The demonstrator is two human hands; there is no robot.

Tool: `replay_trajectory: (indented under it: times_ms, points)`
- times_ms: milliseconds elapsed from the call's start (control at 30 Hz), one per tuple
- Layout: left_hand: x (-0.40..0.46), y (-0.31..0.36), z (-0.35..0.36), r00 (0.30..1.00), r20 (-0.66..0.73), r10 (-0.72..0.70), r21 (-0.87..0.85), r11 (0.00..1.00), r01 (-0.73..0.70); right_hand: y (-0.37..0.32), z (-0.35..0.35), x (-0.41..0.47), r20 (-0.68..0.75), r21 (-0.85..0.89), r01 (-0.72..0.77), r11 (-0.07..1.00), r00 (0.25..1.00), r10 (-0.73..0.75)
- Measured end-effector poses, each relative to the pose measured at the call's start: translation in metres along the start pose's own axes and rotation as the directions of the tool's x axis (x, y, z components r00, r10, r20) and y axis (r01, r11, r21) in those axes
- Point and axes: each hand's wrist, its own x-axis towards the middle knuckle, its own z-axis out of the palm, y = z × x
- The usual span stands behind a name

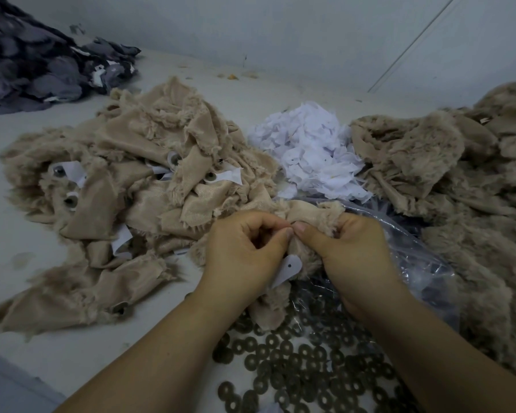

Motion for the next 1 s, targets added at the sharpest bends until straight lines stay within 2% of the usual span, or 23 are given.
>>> replay_trajectory:
  times_ms: [200,333,433,800,1000]
  points:
    - [-0.0002,-0.0011,0.0013,0.981,-0.005,0.192,0.195,0.963,-0.187,-0.0008,0.0018,-0.0013,-0.030,-0.154,0.034,0.988,0.999,-0.039]
    - [0.0000,-0.0006,0.0014,0.972,0.003,0.233,0.211,0.950,-0.229,-0.0026,0.0038,-0.0016,-0.037,-0.342,0.098,0.935,0.992,-0.117]
    - [0.0015,-0.0004,0.0013,0.981,0.011,0.194,0.148,0.970,-0.193,-0.0029,0.0040,-0.0016,-0.046,-0.359,0.100,0.928,0.991,-0.124]
    - [0.0019,0.0016,-0.0008,0.997,0.036,-0.072,-0.127,0.989,0.076,0.0037,0.0031,0.0000,-0.041,-0.130,0.033,0.991,0.998,-0.038]
    - [0.0026,0.0033,-0.0015,0.996,0.026,-0.088,-0.211,0.973,0.092,0.0043,0.0033,-0.0007,-0.013,0.032,-0.044,0.999,0.999,0.045]
